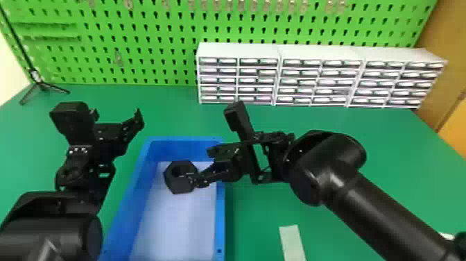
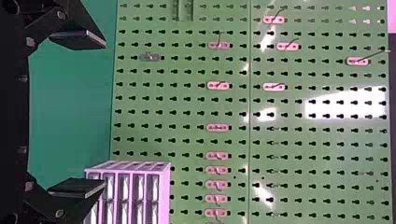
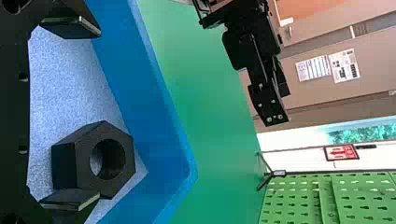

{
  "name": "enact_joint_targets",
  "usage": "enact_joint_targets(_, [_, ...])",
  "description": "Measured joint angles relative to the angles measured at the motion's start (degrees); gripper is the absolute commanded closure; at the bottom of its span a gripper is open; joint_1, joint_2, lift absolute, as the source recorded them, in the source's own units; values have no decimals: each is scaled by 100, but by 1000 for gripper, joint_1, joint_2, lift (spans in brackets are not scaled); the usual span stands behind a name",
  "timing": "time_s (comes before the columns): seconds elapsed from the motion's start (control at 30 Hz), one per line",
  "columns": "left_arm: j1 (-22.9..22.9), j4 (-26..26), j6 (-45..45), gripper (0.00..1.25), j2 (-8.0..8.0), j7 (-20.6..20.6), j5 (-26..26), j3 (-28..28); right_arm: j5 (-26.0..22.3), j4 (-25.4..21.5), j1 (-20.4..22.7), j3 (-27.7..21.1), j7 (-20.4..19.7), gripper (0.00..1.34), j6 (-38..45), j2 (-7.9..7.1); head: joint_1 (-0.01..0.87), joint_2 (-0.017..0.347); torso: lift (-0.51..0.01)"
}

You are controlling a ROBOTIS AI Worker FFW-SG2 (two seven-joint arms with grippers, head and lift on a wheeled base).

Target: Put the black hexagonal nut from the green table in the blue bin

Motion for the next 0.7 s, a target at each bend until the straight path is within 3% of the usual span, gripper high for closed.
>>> enact_joint_targets(0.7, [27,0,0,223,0,0,15,23,145,-62,-48,-224,11,96,163,-17,686,28,-96])
